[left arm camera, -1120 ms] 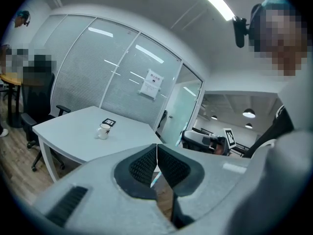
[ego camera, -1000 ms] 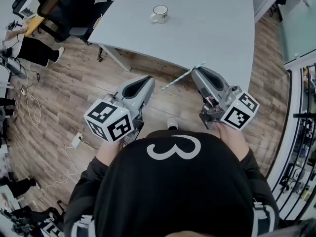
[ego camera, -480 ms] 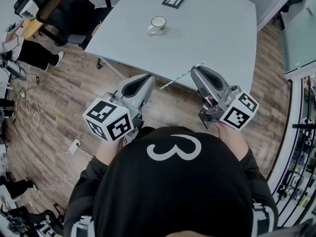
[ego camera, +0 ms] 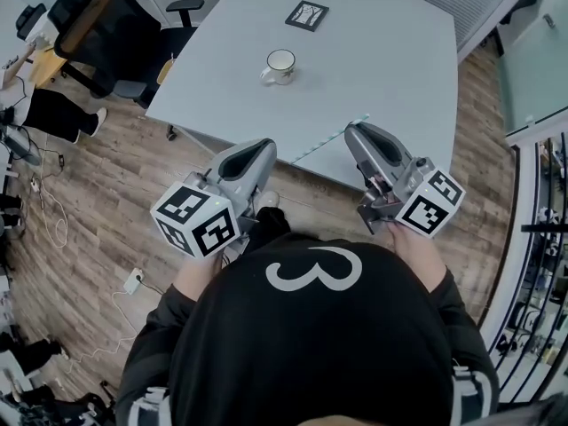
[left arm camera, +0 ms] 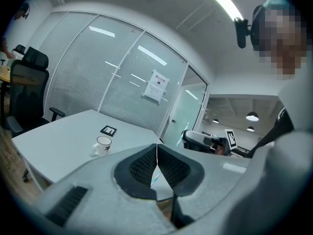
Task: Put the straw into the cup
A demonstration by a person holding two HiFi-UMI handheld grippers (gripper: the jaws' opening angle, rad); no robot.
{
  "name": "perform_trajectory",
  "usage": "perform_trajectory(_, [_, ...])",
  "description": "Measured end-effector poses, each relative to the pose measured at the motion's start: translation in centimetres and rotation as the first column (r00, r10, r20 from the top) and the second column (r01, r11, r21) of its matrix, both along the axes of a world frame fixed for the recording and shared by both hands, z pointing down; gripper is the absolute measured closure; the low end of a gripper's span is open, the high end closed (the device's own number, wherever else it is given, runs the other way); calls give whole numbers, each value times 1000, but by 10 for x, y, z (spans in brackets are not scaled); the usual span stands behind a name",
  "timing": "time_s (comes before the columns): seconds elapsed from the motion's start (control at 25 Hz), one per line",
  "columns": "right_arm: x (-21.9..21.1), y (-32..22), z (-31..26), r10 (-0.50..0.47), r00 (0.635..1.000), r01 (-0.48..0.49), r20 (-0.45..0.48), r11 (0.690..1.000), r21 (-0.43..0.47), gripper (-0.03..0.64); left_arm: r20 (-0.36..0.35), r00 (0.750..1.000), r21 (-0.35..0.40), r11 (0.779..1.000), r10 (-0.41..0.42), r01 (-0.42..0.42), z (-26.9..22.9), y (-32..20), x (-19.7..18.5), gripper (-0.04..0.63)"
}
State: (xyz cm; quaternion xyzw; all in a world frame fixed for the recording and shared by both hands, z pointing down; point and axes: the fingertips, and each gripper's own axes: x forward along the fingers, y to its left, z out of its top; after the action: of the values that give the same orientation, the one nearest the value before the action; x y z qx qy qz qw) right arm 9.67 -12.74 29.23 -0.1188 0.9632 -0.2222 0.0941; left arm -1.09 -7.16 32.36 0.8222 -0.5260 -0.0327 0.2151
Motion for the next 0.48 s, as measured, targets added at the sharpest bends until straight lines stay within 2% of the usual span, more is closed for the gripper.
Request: perform_trajectory(0.48, [-52,-84,-5,98,995,-99,-14,994,-41,586,-18,995,-39,994,100,-101,-3,-93,-53,578])
